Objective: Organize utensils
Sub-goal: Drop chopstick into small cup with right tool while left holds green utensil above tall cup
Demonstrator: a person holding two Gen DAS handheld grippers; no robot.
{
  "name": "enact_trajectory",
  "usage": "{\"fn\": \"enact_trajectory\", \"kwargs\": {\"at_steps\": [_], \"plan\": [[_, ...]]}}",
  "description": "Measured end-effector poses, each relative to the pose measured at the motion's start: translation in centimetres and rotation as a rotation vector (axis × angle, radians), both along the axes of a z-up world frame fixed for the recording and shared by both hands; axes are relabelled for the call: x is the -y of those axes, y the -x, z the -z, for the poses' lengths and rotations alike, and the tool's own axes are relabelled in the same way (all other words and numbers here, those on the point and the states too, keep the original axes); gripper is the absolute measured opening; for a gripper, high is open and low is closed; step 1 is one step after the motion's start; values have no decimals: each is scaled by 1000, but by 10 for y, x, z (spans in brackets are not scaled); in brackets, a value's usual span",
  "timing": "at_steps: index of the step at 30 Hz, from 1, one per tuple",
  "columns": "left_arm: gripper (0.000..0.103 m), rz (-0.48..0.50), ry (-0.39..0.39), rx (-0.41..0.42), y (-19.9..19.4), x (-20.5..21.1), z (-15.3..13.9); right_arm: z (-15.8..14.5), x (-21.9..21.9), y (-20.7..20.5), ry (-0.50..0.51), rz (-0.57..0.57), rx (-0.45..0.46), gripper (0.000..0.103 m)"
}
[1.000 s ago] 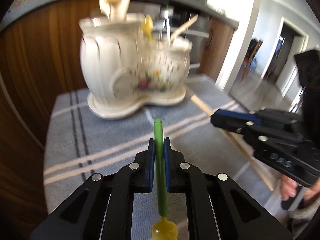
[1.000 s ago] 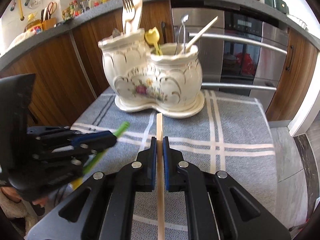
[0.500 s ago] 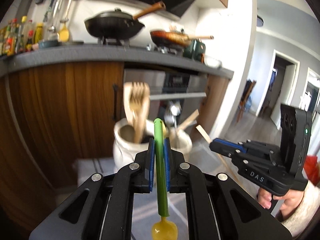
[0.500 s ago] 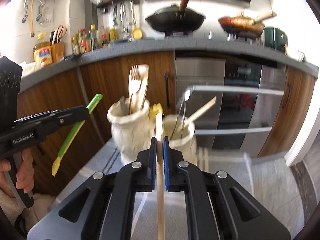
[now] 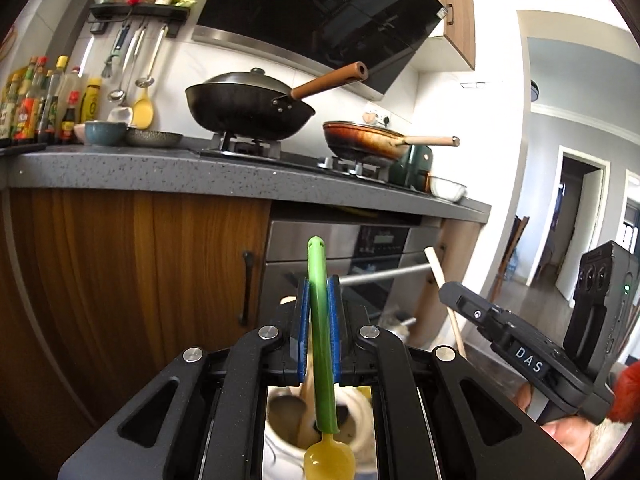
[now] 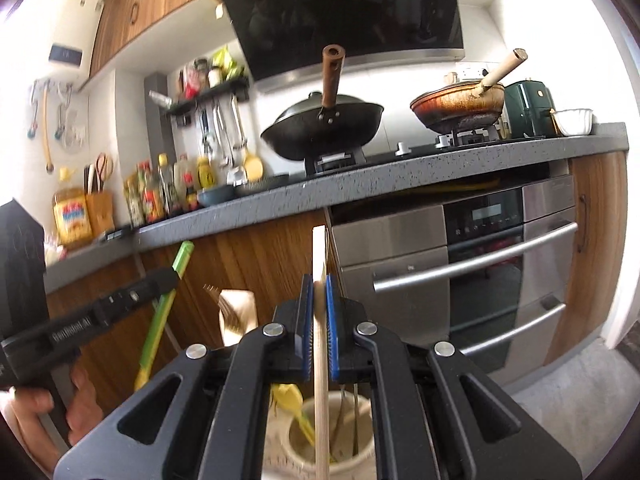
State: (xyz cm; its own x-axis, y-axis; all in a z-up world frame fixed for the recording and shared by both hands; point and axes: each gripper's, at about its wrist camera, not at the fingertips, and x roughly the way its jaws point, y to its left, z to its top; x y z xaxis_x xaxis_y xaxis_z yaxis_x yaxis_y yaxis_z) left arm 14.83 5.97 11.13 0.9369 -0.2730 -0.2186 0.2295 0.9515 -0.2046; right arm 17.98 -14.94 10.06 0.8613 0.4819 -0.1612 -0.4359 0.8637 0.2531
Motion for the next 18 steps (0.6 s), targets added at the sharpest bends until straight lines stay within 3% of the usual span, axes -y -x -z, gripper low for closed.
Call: {"fn": "enact_trajectory", "kwargs": {"at_steps": [11,18], "plan": [[9,10,-30,90,-14,6,10,17,-7,-37,-76,37,60,6],[9,-15,-43,166,-1,2,17,14,-12,-29,-95,81,181,6]]}}
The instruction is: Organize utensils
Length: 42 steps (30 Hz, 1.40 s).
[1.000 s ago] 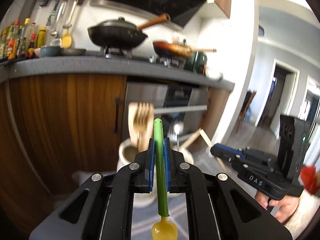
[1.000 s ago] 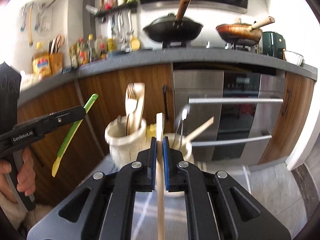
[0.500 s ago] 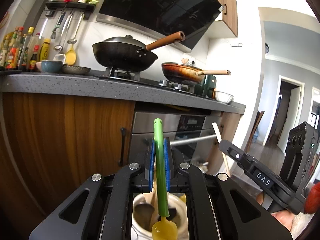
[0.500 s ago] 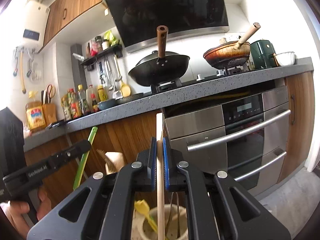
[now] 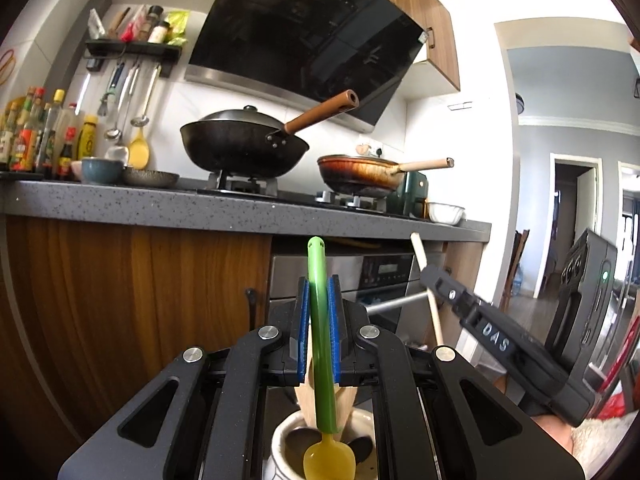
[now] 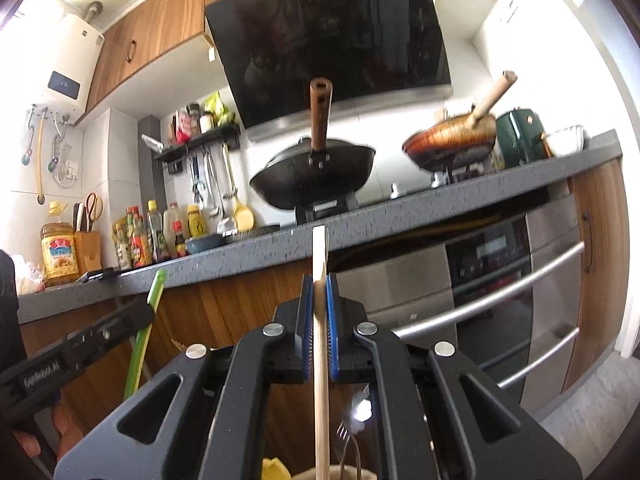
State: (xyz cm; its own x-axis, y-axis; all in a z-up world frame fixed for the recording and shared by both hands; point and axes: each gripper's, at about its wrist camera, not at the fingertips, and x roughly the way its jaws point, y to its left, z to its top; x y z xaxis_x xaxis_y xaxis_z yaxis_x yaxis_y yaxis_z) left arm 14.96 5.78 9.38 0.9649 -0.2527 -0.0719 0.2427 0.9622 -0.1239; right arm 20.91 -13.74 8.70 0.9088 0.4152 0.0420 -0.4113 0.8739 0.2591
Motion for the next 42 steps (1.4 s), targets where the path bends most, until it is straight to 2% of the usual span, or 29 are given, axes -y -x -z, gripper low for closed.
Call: {"fn": "enact_trajectory", "kwargs": {"at_steps": [7,12,18,21,31,37,42], "plan": [[9,9,-13,-14,-1,3,20,5,-3,-1,13,14,11,6],[10,14,-11,-52,0,1,35,13,1,-5,20,21,-17,6],[10,23,-35,-61,9,1,41,22,7,0,30,11,-41,6],[10,34,-21,-83,11,0,43,25,7,-2,27,-3,-72,6],[10,60,-40,-146,33,0,53,49,11,39,102,-39,-162,6],[10,72,-44,-214,44,4,62,53,13,55,117,-44,-209,6],[10,74,-63,-228,53,8,63,54,13,61,128,-54,-241,6]]}}
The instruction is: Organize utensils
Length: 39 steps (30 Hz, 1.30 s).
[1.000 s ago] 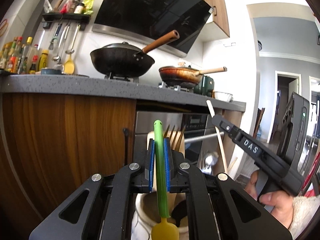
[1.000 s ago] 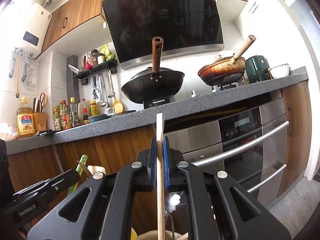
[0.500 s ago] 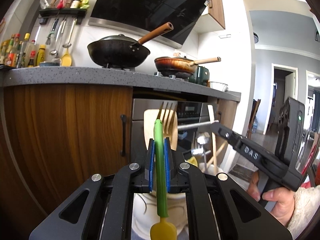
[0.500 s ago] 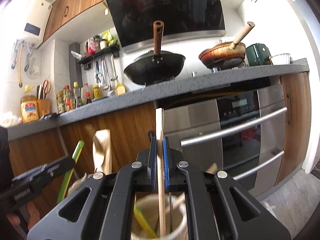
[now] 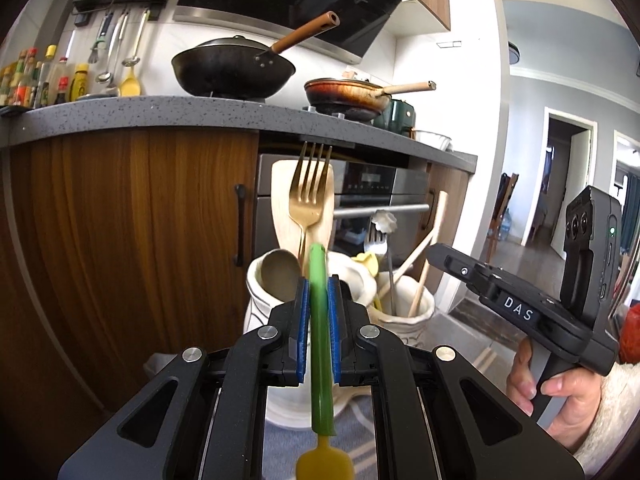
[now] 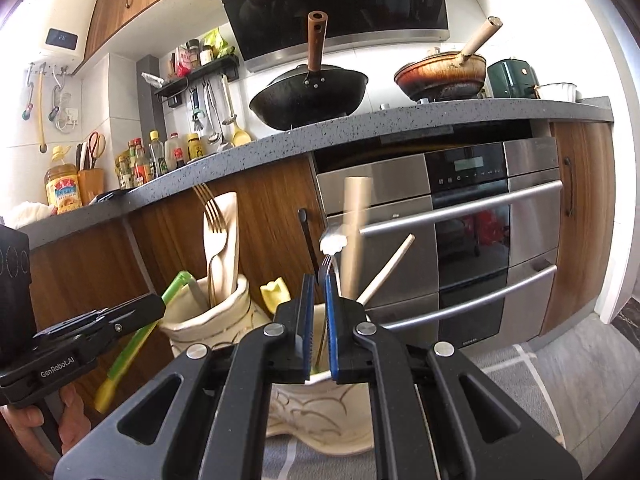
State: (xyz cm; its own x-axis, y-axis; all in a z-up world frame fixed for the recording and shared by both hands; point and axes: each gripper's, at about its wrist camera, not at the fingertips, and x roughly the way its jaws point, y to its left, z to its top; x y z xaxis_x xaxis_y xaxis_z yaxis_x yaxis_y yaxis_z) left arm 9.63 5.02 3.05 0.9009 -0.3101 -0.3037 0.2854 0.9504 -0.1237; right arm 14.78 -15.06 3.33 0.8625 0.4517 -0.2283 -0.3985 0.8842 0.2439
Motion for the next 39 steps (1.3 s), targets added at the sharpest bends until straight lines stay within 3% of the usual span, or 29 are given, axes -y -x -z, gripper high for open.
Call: {"fn": "enact_trajectory", "kwargs": {"at_steps": [3,6,11,17,21,26,31,35,39], "plan": [[12,-2,3,-25,4,-1,0,-1,-1,7,6,-11,-12,6],[33,-1,14,-47,7,-3,2,-2,-2,14,17,-25,-25,7],[36,-2,13,-59,20,-6,1,-5,1,29,17,-42,-45,27],[36,-5,1,-80,27,-13,3,-6,13,44,7,-30,-66,28],[36,17,27,-176,29,-21,17,-4,17,51,8,-20,-77,28],[36,83,-131,-385,17,4,59,-4,20,57,3,-20,-87,28],[19,96,-270,-503,4,28,85,-4,20,59,1,-22,-92,28],[18,101,-335,-551,0,34,98,-4,21,61,-1,-24,-90,28],[13,111,-312,-595,-5,31,100,-3,22,62,-7,-21,-95,28]]}}
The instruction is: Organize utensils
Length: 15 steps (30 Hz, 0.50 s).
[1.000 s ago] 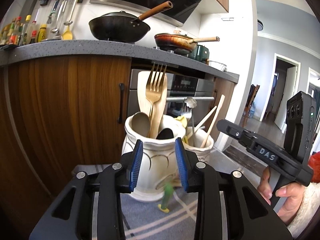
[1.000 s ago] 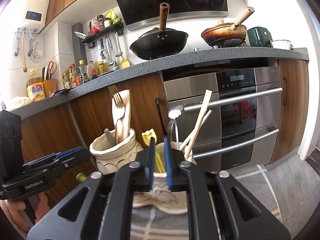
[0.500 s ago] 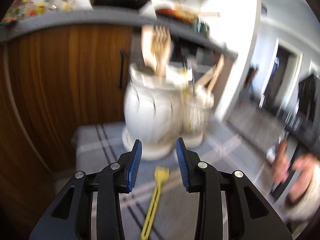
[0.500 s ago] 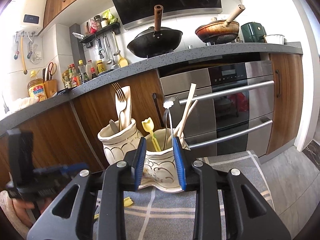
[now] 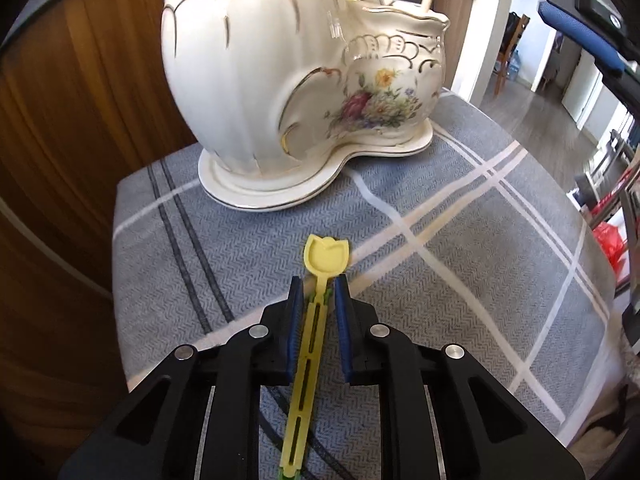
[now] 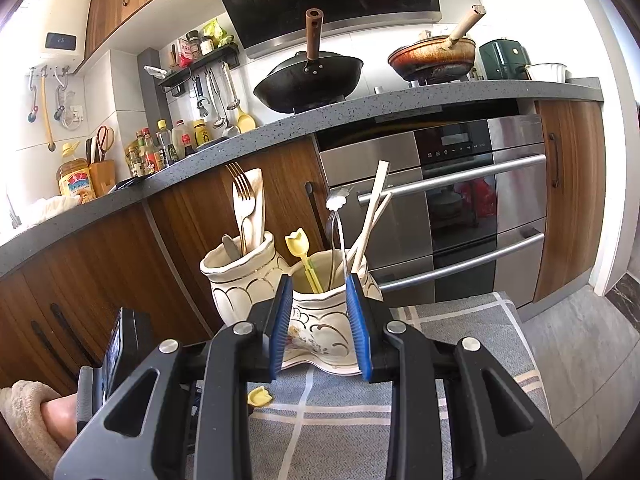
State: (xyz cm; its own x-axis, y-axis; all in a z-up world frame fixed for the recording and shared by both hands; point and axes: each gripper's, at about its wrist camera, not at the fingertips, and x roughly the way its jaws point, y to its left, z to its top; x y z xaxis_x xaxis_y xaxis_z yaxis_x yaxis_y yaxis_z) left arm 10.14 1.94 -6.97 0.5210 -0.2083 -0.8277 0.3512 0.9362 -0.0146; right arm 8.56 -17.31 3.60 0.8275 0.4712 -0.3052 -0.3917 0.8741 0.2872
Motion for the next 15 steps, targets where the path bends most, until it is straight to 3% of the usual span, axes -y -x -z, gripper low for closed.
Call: {"fn": "enact_trajectory", "kwargs": {"at_steps": [3,6,15], "plan": [[10,28,25,2,5,-3,-4,1,1,0,-5,1,-2,28],[10,40,47,73,17,-5,-23,0,3,1,-8,4,4,28],[10,12,223,439,34,-24,-137,3,5,0,-18,10,-1,28]]}}
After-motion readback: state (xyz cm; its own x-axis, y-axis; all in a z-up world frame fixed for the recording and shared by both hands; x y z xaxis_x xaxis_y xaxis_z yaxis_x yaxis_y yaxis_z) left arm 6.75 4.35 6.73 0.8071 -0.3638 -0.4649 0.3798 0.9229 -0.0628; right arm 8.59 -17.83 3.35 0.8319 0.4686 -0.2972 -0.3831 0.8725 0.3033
